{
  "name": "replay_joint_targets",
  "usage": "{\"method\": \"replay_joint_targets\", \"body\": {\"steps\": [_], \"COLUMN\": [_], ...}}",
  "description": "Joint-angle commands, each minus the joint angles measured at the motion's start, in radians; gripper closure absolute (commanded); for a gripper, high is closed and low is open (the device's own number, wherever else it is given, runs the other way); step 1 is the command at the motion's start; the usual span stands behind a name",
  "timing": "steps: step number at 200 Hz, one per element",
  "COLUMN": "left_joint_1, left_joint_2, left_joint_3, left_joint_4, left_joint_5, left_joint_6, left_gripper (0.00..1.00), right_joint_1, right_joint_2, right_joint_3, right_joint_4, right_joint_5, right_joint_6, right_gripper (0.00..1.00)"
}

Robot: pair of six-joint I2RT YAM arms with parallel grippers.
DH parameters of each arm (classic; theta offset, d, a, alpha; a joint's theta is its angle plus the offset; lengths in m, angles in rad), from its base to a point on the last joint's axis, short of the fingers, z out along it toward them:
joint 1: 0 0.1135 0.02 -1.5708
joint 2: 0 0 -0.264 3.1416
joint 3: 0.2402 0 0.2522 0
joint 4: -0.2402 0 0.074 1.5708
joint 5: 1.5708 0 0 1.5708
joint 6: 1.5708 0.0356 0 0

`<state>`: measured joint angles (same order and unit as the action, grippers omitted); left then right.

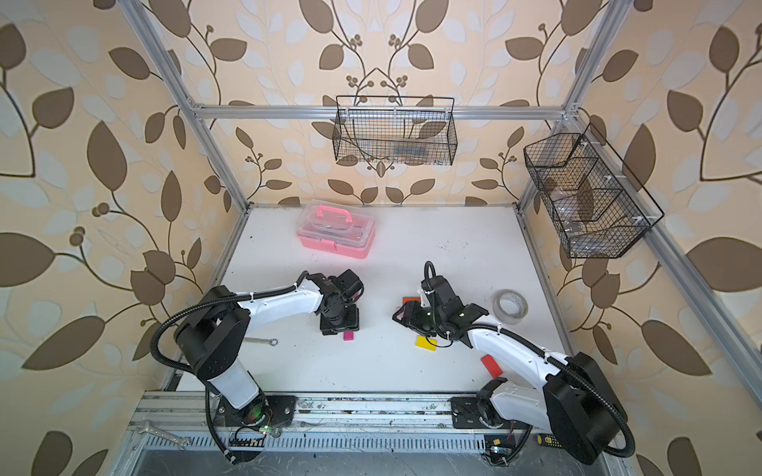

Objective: Assemble the number 7 with building blocks
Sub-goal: Assemble the building block at the center of the board.

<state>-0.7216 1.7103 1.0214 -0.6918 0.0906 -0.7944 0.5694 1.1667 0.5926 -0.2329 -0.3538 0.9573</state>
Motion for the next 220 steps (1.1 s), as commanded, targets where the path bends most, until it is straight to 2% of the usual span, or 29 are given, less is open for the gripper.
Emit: {"method": "replay_joint_targets", "body": {"steps": [1, 60, 109, 153, 220], "left_joint_1": [-0.012, -0.011, -0.012, -0.012, -0.012], "left_joint_2": [0.039, 0.087, 0.103, 0.106, 0.131], "left_joint_3": [0.043, 0.075, 0.11, 0.126, 0.167], "left_joint_4": [-0.015, -0.037, -0.073, -0.107, -0.133], "left_joint_5": [-0.059, -0.064, -0.075, -0.107, -0.118], "left_joint_6": [0.003, 0.027, 0.047, 0.079, 0.152], "left_gripper": [0.39, 0.44, 0.58, 0.64, 0.66], "right_joint_1": [-0.003, -0.019, -0.032, -0.032, -0.032], "right_joint_2": [-0.044, -0.101, -0.09, -0.074, -0.076], "right_joint_3": [-0.032, -0.073, -0.07, -0.073, -0.087], "right_joint_4": [-0.008, -0.006, 0.011, 0.036, 0.055], "right_joint_5": [0.021, 0.015, 0.004, 0.003, 0.007], "right_joint_6": [0.025, 0.039, 0.033, 0.04, 0.053], "right_gripper": [0.44, 0.46, 0.47, 0.47, 0.48]}}
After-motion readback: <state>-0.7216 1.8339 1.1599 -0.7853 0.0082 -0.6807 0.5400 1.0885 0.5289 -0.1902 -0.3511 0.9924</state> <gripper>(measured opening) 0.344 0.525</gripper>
